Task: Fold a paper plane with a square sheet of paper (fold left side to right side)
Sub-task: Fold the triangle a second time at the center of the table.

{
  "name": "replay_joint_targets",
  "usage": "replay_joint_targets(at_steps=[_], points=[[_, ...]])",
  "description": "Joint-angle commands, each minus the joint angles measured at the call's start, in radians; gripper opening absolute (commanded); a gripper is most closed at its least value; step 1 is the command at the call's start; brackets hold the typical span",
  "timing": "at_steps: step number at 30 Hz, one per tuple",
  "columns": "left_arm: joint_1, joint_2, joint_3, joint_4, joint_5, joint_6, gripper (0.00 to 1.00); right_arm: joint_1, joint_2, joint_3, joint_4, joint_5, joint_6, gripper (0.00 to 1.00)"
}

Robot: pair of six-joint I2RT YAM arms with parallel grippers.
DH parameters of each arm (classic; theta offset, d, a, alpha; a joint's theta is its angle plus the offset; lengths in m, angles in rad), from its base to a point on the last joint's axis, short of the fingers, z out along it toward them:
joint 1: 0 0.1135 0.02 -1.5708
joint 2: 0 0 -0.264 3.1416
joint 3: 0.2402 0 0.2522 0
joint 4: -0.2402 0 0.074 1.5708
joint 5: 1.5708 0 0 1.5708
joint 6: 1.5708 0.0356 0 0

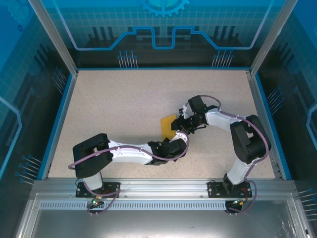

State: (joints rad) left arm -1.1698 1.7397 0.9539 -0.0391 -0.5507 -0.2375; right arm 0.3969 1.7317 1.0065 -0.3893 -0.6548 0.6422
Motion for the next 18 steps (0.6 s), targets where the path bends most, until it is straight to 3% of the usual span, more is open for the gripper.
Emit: replay_joint_targets(at_steps=[1, 7, 11, 18], points=[[0.002, -0.04, -0.022, 0.015, 0.027, -0.021, 0.0, -0.001, 0.003, 0.026, -0.027, 0.001, -0.027, 0.37], [0.05, -0.095, -0.078, 0.062, 0.141, -0.061, 0.0, -0.006, -0.021, 0.03, 0.023, -0.006, -0.047, 0.4], [0.105, -0.14, -0.131, 0.121, 0.279, -0.09, 0.0, -0.015, -0.049, 0.038, 0.067, -0.017, -0.054, 0.43], [0.21, -0.192, -0.219, 0.226, 0.478, -0.173, 0.0, -0.064, -0.167, 0.029, 0.115, 0.041, -0.068, 0.65]])
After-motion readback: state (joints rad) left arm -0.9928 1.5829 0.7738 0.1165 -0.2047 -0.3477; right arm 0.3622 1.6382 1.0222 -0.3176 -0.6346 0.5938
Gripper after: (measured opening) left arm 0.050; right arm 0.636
